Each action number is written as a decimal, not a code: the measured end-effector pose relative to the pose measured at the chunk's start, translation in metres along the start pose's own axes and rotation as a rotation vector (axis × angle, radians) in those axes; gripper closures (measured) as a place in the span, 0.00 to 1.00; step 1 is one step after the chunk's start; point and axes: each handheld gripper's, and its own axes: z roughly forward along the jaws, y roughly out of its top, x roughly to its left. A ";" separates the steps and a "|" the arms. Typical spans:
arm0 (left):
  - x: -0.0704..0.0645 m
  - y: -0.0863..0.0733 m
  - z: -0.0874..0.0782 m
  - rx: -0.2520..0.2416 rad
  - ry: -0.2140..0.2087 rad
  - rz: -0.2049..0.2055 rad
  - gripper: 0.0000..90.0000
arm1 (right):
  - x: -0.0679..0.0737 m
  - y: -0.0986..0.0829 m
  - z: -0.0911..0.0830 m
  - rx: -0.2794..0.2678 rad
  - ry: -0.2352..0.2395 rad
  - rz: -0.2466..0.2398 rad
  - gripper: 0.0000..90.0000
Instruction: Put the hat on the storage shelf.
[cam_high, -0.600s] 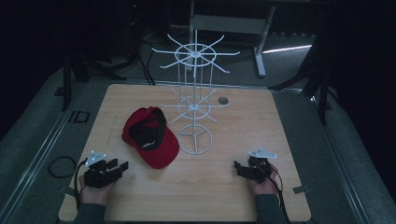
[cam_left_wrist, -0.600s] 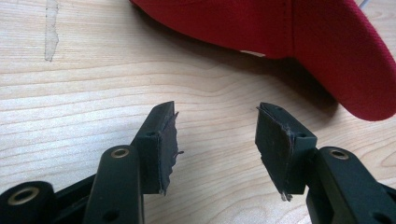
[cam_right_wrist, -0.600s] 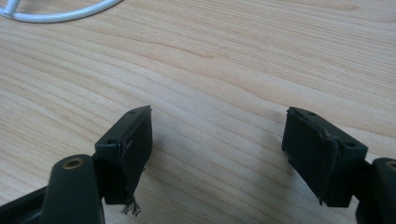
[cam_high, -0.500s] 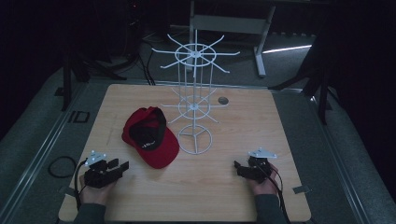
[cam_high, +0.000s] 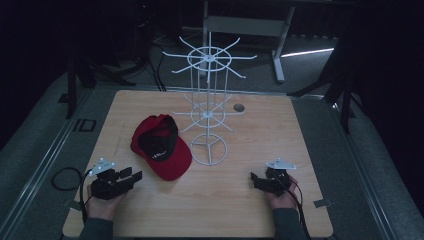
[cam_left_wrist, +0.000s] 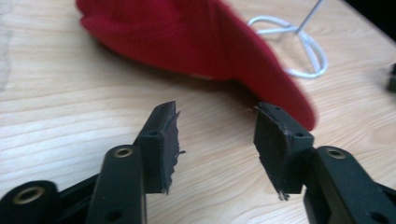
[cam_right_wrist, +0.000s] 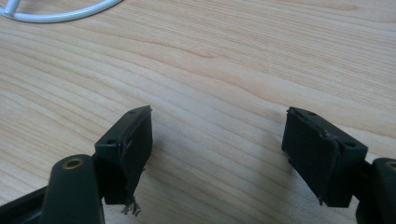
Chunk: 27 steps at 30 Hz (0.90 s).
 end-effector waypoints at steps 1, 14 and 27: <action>-0.002 0.002 0.000 -0.004 -0.004 0.000 0.53 | 0.000 0.000 0.000 0.000 0.000 0.000 0.27; -0.035 0.021 0.025 0.013 -0.046 0.027 0.34 | 0.000 0.001 0.002 0.000 0.004 -0.002 0.27; -0.040 0.013 0.068 0.137 -0.001 -0.002 0.39 | 0.000 0.001 0.002 0.000 0.005 -0.004 0.27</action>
